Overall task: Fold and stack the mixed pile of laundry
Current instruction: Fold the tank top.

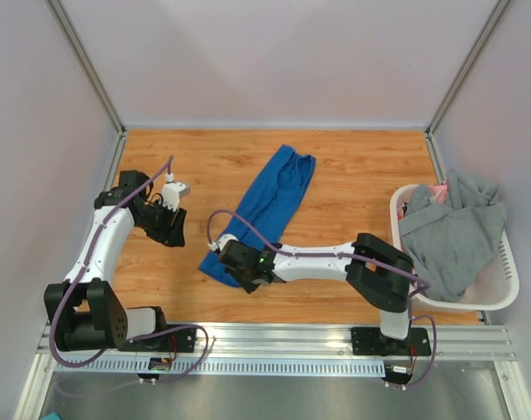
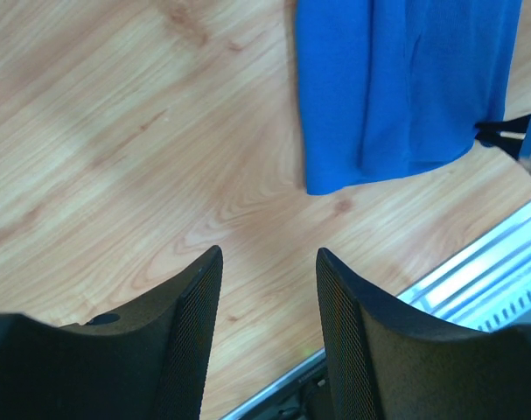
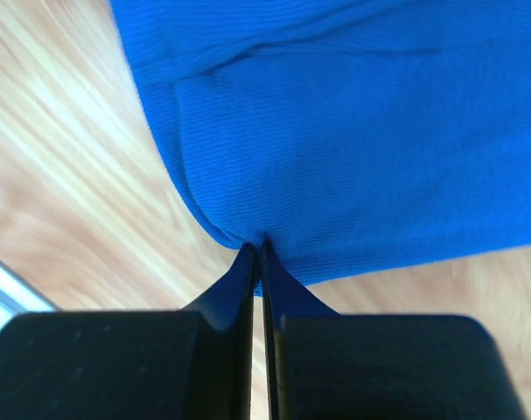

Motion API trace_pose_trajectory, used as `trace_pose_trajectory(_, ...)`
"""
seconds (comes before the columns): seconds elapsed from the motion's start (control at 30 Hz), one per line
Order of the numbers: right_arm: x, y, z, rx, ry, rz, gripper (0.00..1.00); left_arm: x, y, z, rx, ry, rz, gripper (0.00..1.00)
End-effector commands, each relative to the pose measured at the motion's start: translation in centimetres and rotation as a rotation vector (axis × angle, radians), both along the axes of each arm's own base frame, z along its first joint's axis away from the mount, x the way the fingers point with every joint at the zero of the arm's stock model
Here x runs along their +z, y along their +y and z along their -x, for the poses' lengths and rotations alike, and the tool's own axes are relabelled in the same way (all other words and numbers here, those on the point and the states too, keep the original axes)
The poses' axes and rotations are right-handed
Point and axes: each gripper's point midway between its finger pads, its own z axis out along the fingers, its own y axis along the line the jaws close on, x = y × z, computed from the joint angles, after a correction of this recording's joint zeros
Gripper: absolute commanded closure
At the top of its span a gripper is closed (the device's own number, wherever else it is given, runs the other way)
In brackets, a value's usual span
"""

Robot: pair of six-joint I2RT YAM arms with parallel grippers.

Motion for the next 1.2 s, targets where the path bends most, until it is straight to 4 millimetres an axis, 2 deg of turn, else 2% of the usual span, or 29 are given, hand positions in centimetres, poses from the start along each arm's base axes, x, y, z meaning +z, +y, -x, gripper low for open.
trace_pose_trajectory(0.0, -2.1, -6.2, 2.5, -0.075, 0.086, 0.123, 1.00, 2.6, -1.9, 0.0, -0.068, -0.063, 0.107, 0.44)
trace_pose_trajectory(0.03, -1.6, -7.1, 3.2, -0.097, 0.107, 0.116, 1.00, 2.9, -2.2, 0.0, -0.079, -0.069, 0.117, 0.44)
trace_pose_trajectory(0.1, -1.9, -9.0, 4.1, -0.120, 0.128, 0.137, 1.00, 3.5, -2.9, 0.3, -0.124, -0.084, 0.141, 0.44)
trace_pose_trajectory(0.13, -2.7, -11.1, 4.9, -0.138, 0.146, 0.179, 1.00, 3.8, -3.3, 0.4, -0.145, -0.097, 0.151, 0.44)
trace_pose_trajectory(0.17, -2.1, -11.6, 5.2, -0.161, 0.150, 0.164, 0.99, 4.3, -4.2, 0.9, -0.183, -0.111, 0.170, 0.44)
trace_pose_trajectory(0.23, -2.7, -13.7, 6.2, -0.183, 0.174, 0.196, 0.99, 5.0, -4.8, 1.2, -0.226, -0.148, 0.175, 0.44)
trace_pose_trajectory(0.3, -2.4, -14.5, 6.4, -0.216, 0.188, 0.186, 0.98, 5.9, -6.5, 2.2, -0.313, -0.189, 0.182, 0.44)
trace_pose_trajectory(0.43, -2.3, -16.2, 7.0, -0.241, 0.204, 0.214, 0.95, 6.9, -8.4, 3.6, -0.425, -0.240, 0.189, 0.44)
trace_pose_trajectory(0.53, -1.6, -16.5, 7.4, -0.238, 0.211, 0.194, 0.81, 7.4, -9.7, 4.8, -0.494, -0.270, 0.226, 0.44)
trace_pose_trajectory(0.57, -1.2, -16.3, 7.4, -0.236, 0.213, 0.178, 0.69, 7.6, -9.9, 4.9, -0.507, -0.287, 0.231, 0.44)
trace_pose_trajectory(0.63, 0.9, -15.2, 7.6, -0.226, 0.222, 0.099, 0.59, 7.5, -10.6, 5.7, -0.558, -0.301, 0.237, 0.44)
trace_pose_trajectory(0.67, 2.0, -14.6, 7.6, -0.220, 0.224, 0.056, 0.50, 7.4, -10.6, 6.0, -0.587, -0.315, 0.219, 0.44)
trace_pose_trajectory(0.77, 7.0, -12.7, 8.0, -0.197, 0.244, -0.110, 0.38, 6.1, -9.9, 7.0, -0.707, -0.298, 0.114, 0.44)
trace_pose_trajectory(0.8, 8.7, -12.8, 8.2, -0.211, 0.246, -0.161, 0.36, 5.5, -9.9, 7.6, -0.759, -0.286, 0.082, 0.44)
trace_pose_trajectory(0.87, 9.9, -13.4, 8.2, -0.255, 0.249, -0.190, 0.32, 4.7, -8.7, 8.4, -0.840, -0.299, -0.012, 0.44)
trace_pose_trajectory(0.9, 9.8, -14.6, 8.2, -0.308, 0.253, -0.170, 0.32, 4.0, -8.5, 9.0, -0.916, -0.316, -0.046, 0.44)
trace_pose_trajectory(0.93, 10.3, -15.1, 8.2, -0.384, 0.281, -0.193, 0.32, 4.1, -8.8, 9.5, -0.999, -0.385, -0.094, 0.43)
trace_pose_trajectory(0.97, 10.0, -16.1, 7.6, -0.474, 0.301, -0.194, 0.37, 3.9, -9.2, 9.8, -1.056, -0.431, -0.114, 0.43)
trace_pose_trajectory(1.03, 7.8, -17.4, 7.4, -0.608, 0.348, -0.193, 0.47, 3.1, -10.4, 9.4, -1.149, -0.584, -0.168, 0.41)
trace_pose_trajectory(1.07, 7.4, -17.9, 6.6, -0.664, 0.355, -0.222, 0.50, 2.7, -12.3, 10.7, -1.274, -0.649, -0.145, 0.41)
trace_pose_trajectory(1.1, 6.8, -18.0, 6.2, -0.697, 0.363, -0.239, 0.52, 0.8, -12.8, 11.4, -1.350, -0.666, -0.142, 0.38)
trace_pose_trajectory(1.13, 5.8, -18.0, 5.9, -0.725, 0.381, -0.261, 0.54, 1.4, -15.0, 10.9, -1.418, -0.809, -0.122, 0.37)
trace_pose_trajectory(1.17, 5.5, -18.1, 5.1, -0.761, 0.387, -0.279, 0.56, 0.8, -16.3, 11.6, -1.488, -0.864, -0.103, 0.36)
